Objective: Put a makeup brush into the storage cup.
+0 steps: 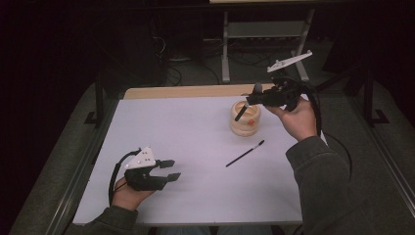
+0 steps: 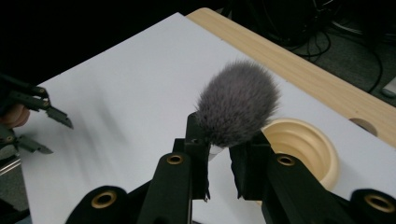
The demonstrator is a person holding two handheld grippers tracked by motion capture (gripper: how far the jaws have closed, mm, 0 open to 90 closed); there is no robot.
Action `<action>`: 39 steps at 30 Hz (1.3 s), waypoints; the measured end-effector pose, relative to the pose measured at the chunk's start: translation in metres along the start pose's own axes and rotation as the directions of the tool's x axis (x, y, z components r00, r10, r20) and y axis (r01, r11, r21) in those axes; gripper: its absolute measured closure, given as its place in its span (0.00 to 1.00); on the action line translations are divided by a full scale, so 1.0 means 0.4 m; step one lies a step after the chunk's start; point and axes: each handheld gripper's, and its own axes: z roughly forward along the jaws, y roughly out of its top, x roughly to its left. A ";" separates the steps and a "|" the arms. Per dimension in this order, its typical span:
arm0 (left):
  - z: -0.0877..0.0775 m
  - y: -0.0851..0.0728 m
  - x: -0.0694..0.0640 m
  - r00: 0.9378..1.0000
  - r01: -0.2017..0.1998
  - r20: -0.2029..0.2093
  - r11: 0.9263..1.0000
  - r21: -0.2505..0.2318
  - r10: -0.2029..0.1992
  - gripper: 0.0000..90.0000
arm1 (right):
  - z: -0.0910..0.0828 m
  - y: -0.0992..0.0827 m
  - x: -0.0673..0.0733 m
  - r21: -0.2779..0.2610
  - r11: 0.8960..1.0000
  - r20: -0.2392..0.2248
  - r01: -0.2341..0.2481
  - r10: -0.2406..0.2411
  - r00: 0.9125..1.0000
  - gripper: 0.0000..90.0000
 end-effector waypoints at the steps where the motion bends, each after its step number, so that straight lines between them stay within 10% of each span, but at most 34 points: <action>1: 0.000 0.000 0.000 1.000 0.000 0.000 1.000 0.000 0.000 0.56 | -0.001 0.003 -0.004 -0.005 1.000 0.003 -0.009 0.009 1.000 0.85; 39: -0.005 -0.003 0.011 1.000 0.001 0.004 1.000 0.002 -0.001 0.49 | 0.048 0.009 -0.120 -0.049 0.987 0.128 -0.154 0.159 0.979 0.85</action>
